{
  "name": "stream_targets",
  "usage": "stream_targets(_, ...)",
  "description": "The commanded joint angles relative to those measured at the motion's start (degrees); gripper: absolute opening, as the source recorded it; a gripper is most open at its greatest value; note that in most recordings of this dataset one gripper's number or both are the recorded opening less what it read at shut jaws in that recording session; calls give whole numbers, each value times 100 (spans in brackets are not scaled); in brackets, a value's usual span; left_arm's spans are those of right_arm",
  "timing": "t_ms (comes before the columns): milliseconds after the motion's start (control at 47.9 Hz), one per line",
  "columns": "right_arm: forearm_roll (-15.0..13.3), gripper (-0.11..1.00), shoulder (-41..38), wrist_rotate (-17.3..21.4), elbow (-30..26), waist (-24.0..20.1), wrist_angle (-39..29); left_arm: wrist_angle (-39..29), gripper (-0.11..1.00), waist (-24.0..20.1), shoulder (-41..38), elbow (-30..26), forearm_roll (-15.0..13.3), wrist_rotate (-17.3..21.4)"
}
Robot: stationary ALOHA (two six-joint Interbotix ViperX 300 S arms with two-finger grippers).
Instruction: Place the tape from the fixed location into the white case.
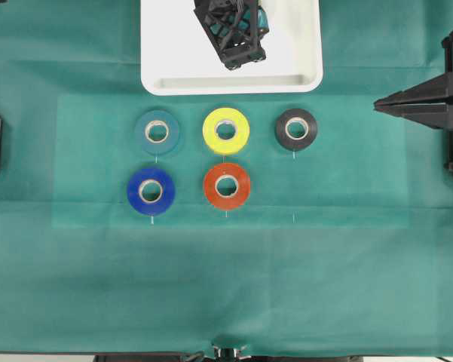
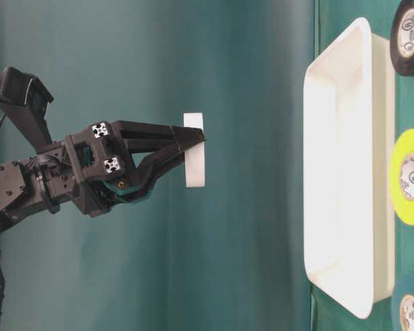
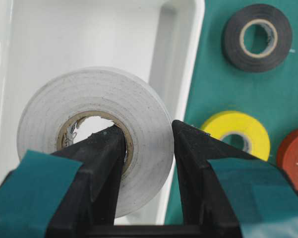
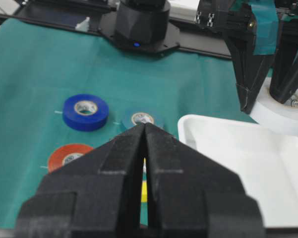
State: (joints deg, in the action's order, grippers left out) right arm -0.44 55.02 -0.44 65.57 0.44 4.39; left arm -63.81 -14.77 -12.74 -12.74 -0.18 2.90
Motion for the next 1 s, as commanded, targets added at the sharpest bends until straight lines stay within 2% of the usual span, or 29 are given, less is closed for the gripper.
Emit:
stream_targets(0, -9, 0, -35, -9, -176, 9, 26, 35, 28, -9, 308, -79, 18, -9)
stream_targets(564, -9, 0, -35, -9, -176, 9, 18, 141, 28, 0, 299, 35, 18, -9)
stream_targets(982, -18, 0, -35, -9, -176, 9, 26, 1213, 28, -167, 185, 1107, 18, -9)
